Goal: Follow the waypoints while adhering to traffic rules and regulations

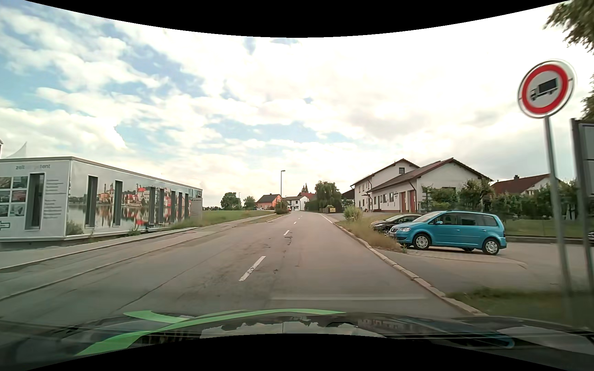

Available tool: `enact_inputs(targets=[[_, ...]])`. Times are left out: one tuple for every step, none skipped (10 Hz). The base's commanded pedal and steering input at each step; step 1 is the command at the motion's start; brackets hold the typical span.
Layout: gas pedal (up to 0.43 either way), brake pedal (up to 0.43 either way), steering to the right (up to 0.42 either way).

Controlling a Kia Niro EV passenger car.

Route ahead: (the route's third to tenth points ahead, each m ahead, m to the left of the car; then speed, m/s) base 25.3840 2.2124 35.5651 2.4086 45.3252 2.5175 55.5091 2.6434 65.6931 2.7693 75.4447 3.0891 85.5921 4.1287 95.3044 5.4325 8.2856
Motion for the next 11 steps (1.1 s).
enact_inputs(targets=[[0.268,0.000,-0.009],[0.268,0.000,-0.008],[0.280,0.000,-0.008],[0.280,0.000,-0.008],[0.280,0.000,-0.008],[0.280,0.000,-0.007],[0.280,0.000,-0.006],[0.268,0.000,-0.006],[0.268,0.000,-0.006],[0.268,0.000,-0.006],[0.260,0.000,-0.006]])
